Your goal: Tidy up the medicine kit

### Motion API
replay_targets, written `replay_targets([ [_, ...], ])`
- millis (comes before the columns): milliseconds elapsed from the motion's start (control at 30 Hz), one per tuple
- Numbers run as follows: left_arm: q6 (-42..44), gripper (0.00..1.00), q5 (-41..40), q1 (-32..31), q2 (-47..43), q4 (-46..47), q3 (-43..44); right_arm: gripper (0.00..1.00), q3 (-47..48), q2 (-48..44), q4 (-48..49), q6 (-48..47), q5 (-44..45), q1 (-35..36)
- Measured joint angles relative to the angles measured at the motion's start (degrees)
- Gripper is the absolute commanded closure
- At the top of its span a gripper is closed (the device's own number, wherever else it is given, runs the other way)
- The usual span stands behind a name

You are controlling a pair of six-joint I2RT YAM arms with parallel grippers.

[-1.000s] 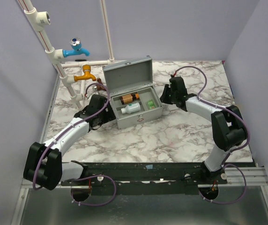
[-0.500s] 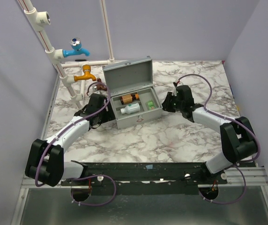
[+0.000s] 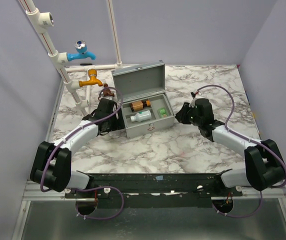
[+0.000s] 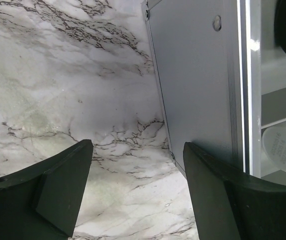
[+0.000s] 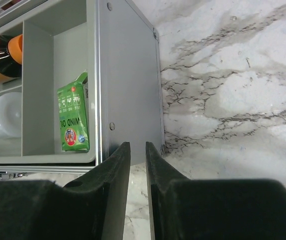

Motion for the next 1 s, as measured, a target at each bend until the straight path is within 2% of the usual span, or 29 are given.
replay_targets([
  [200, 0.2, 0.24, -1.09, -1.81, 0.85, -1.42, 1.81, 0.74, -0.98, -2.91, -2.27, 0.17, 3.13, 0.09],
  [367, 0.04, 0.23, -2.25, -2.86, 0.83, -1.4, 3.1, 0.63, 0.35, -6.29, -6.91, 1.88, 9.77, 1.11],
  [767, -0.04, 0.23, -5.79, -3.43, 0.98, -0.02, 6.51, 0.59, 19.69, -2.12, -9.03, 4.55, 23.17, 1.97],
  [1000, -0.09, 0.22, -9.07, -3.58, 2.01, 1.6, 6.51, 0.58, 24.22, 0.85, -6.32, 3.15, 28.61, 1.49],
])
